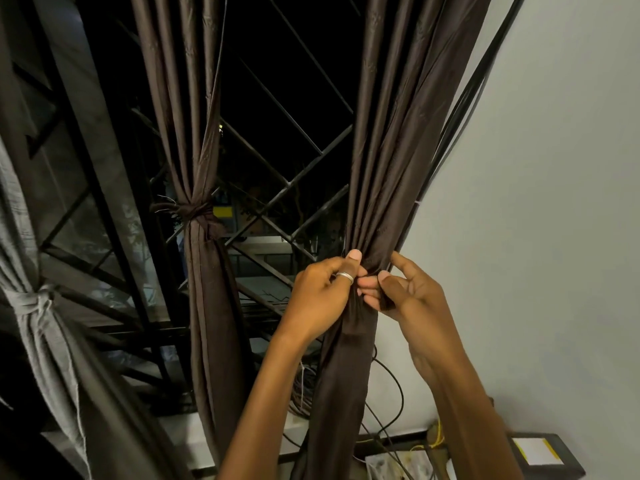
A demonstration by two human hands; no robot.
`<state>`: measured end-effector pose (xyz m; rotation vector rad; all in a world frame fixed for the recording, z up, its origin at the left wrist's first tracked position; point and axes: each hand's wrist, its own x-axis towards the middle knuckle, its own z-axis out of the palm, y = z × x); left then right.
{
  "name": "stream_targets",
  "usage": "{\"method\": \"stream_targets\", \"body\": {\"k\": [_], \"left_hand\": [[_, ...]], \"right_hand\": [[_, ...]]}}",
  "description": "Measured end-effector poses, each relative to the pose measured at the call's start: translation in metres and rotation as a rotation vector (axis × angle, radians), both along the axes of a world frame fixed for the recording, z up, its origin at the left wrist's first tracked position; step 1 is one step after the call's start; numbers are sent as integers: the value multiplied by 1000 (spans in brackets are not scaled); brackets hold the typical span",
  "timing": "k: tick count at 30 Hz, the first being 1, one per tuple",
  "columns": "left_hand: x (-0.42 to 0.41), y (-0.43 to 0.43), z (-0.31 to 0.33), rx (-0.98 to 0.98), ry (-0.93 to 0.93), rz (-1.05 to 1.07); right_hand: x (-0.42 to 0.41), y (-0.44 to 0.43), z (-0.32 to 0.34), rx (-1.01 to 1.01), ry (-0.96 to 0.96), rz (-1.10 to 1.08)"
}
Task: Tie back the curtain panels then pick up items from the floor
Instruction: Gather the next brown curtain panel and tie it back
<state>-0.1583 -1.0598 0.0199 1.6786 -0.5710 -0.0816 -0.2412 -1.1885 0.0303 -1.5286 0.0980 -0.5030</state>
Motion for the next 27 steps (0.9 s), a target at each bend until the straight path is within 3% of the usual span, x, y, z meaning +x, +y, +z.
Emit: {"method": "stream_targets", "body": {"k": [8, 15, 22, 27], "left_hand": [[-3, 9, 12, 103, 11, -21], [4, 14, 14, 226, -146, -2], [1, 6, 13, 333, -199, 32], [-5, 4, 14, 445, -257, 120]], "right_hand": [[1, 9, -3, 98, 1, -11], [4, 19, -18, 56, -38, 103], [19, 27, -37, -163, -88, -129], [24, 24, -42, -239, -83, -152]]}}
